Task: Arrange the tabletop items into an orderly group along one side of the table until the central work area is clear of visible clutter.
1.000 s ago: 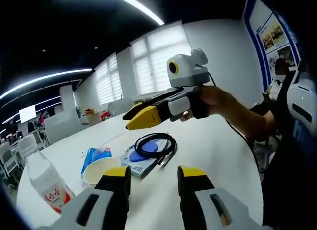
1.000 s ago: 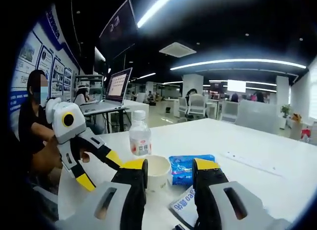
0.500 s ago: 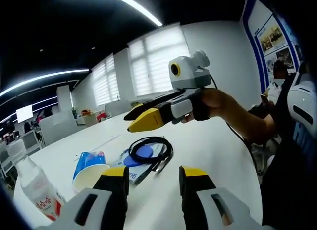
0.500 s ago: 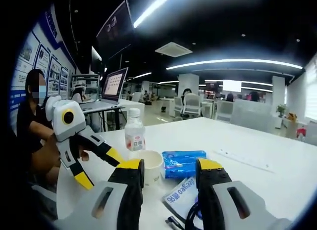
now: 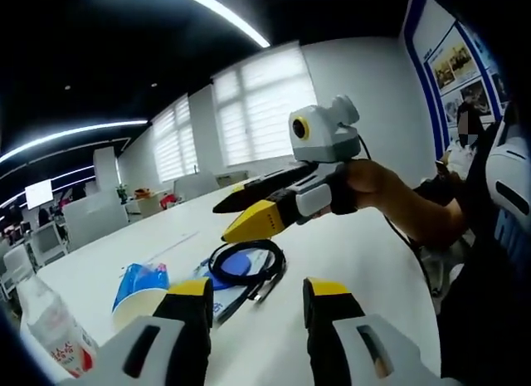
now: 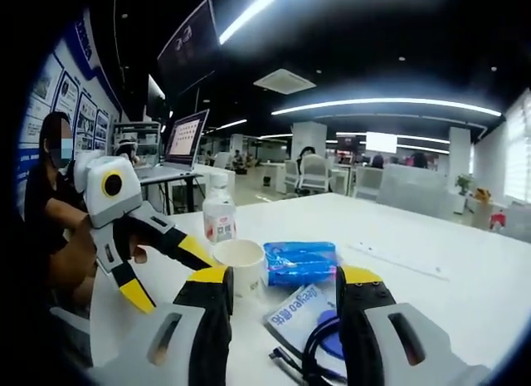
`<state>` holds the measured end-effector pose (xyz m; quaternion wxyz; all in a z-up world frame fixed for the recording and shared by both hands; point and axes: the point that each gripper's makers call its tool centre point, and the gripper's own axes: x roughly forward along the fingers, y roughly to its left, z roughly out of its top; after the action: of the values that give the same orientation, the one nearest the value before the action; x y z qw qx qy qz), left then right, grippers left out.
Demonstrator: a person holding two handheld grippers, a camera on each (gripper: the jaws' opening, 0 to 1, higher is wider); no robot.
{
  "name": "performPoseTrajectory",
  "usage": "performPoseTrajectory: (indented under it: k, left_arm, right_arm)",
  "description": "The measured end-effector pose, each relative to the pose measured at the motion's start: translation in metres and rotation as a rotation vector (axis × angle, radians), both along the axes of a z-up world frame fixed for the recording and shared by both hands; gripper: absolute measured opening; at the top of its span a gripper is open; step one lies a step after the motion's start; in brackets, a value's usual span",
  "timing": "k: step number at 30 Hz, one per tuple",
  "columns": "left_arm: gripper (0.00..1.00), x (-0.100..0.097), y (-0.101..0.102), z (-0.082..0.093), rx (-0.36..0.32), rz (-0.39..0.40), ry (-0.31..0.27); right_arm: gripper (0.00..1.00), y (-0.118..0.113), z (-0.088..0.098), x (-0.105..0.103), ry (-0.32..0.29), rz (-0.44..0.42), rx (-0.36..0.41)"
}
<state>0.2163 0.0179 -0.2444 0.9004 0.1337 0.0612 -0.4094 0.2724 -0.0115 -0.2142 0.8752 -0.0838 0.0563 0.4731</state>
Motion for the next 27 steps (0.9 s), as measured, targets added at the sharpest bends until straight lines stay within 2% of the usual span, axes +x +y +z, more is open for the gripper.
performPoseTrajectory:
  k: [27]
  left_arm:
    - [0.44, 0.016, -0.012, 0.003, 0.018, -0.002, 0.001]
  right_arm:
    - [0.47, -0.032, -0.010, 0.011, 0.012, -0.060, -0.020]
